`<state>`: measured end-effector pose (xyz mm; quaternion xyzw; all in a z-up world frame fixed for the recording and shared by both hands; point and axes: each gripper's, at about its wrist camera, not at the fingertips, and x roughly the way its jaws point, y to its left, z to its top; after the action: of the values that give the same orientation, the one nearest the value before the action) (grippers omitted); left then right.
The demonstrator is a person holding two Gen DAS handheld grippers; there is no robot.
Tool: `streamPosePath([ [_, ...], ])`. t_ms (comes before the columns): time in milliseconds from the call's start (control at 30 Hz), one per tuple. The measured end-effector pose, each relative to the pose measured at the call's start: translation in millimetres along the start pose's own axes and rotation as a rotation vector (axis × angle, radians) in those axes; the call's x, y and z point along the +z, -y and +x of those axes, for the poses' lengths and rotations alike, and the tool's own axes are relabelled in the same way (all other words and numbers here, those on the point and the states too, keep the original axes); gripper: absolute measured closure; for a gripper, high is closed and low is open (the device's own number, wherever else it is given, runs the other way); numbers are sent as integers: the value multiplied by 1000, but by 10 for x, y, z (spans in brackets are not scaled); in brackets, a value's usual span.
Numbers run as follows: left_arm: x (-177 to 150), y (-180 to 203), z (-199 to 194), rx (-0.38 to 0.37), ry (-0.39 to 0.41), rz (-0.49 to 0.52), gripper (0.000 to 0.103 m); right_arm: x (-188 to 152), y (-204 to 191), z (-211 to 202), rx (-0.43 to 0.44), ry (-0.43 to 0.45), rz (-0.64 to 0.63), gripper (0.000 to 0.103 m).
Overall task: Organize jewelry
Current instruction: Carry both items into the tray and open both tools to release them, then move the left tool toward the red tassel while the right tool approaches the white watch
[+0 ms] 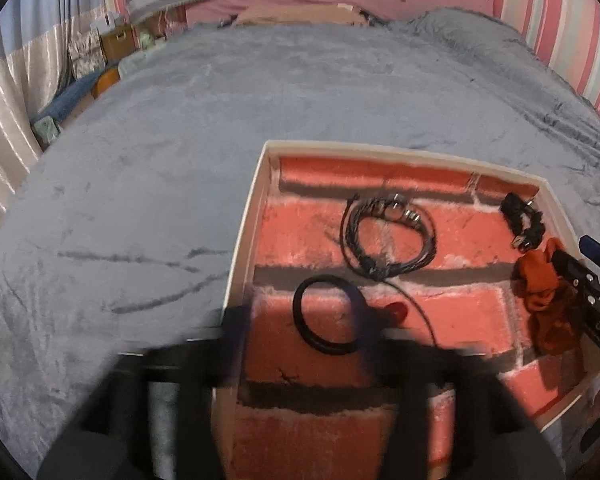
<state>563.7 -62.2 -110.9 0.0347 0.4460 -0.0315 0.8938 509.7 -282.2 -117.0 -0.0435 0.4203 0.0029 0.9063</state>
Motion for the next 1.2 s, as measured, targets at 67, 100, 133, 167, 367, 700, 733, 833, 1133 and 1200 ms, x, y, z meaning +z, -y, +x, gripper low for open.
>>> streamPosePath([
  [67, 20, 20, -126, -14, 21, 15, 39, 41, 27, -128, 13, 21, 1, 26],
  [100, 35, 31, -185, -28, 23, 15, 39, 61, 51, -196, 16, 28, 6, 18],
  [133, 57, 34, -243, -36, 29, 10, 38, 79, 83, -258, 20, 31, 16, 14],
  [167, 78, 35, -288, -45, 32, 4, 37, 93, 107, -304, 23, 32, 23, 13],
  [367, 96, 4, -955, -64, 146, 10, 14, 21, 421, -891, 13, 101, 71, 4],
  [700, -600, 42, -2045, -86, 305, 69, 6, -679, 804, -1961, -44, 209, 116, 4],
  [733, -664, 40, -2115, -90, 310, 69, 6, -742, 818, -2029, -50, 214, 119, 4],
  [833, -941, 10, -2379, -101, 330, 65, 6, -1040, 846, -2264, -77, 217, 133, 4],
  [1133, -1777, -81, -2710, -59, 314, 40, 5, -2024, 817, -2637, -125, 224, 195, 4],
  [1200, -2008, -68, -2728, -57, 299, 42, 5, -2194, 806, -2640, -131, 212, 194, 4],
])
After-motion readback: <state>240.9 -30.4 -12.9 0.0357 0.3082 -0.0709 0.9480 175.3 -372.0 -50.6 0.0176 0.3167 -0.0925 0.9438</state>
